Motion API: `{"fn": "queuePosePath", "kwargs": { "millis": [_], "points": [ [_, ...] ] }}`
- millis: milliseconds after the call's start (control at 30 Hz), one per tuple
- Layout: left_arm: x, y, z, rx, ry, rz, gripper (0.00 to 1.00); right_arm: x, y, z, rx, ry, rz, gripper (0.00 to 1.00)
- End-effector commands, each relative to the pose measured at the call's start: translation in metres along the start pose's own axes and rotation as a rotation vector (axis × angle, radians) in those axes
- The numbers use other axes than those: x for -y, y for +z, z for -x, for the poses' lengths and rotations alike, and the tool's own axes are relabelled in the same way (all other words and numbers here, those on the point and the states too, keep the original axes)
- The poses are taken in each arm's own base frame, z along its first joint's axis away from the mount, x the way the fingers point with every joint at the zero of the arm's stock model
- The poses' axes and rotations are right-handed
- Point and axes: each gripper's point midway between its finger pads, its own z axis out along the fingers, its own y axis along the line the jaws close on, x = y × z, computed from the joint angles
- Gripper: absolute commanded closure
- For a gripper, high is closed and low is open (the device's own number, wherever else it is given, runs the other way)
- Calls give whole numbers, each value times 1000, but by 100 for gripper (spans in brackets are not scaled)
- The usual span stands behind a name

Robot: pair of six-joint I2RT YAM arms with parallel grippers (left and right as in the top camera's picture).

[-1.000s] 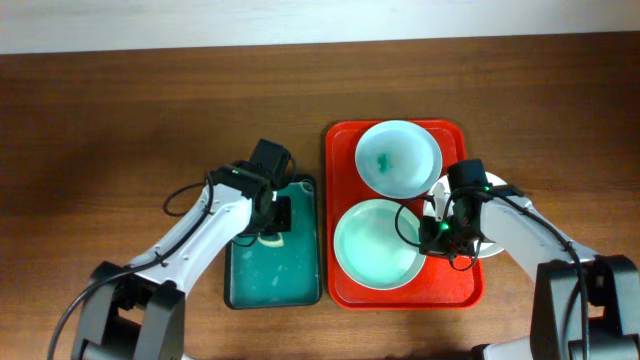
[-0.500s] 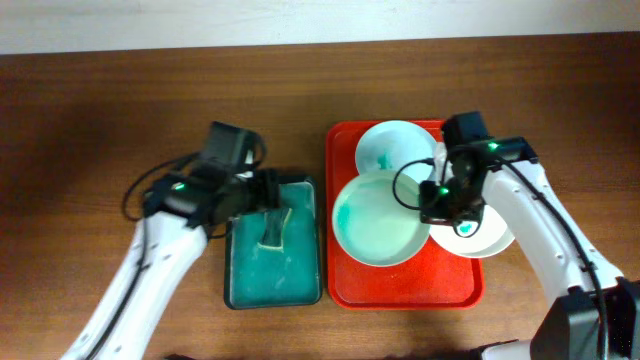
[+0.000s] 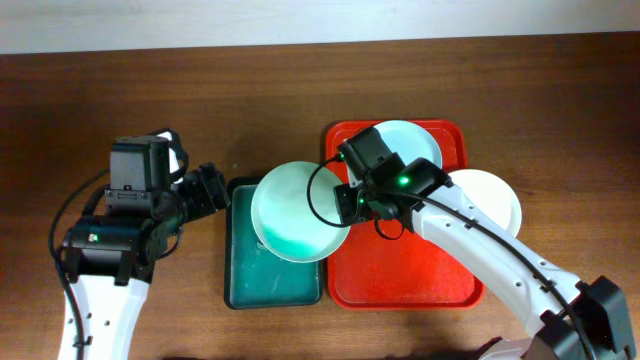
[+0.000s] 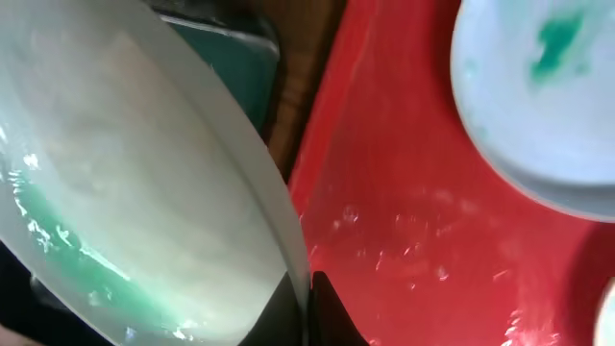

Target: Clean dirty plates on tray and stack at the side

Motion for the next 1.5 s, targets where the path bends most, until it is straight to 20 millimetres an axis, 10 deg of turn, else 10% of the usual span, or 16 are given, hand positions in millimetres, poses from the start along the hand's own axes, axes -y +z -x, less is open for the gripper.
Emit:
{"fn": "queuePosePath", "kwargs": {
  "millis": [0, 200, 467, 1133, 1233, 1367, 1467],
  "points": [
    [-2, -6, 5, 22, 16, 10, 12, 5, -19, 24, 120, -106, -194, 96],
    [-8, -6, 6, 28, 15, 46, 11, -11, -66, 32, 375, -267, -614, 96],
    [-11, -6, 5, 25, 15, 61, 10, -42, -96, 25, 530, -402, -753, 96],
    [-11, -6, 5, 24, 15, 62, 9, -52, -104, 23, 574, -431, -775, 96],
    [-11, -6, 5, 24, 15, 62, 9, -50, -96, 20, 574, -318, -705, 96],
    [-11, -6, 5, 25, 15, 62, 7, -50, -32, -13, 222, 71, -297, 96],
    [-11, -6, 4, 22, 15, 62, 6, -37, -45, 1, 51, 98, -5, 96]
  ]
}}
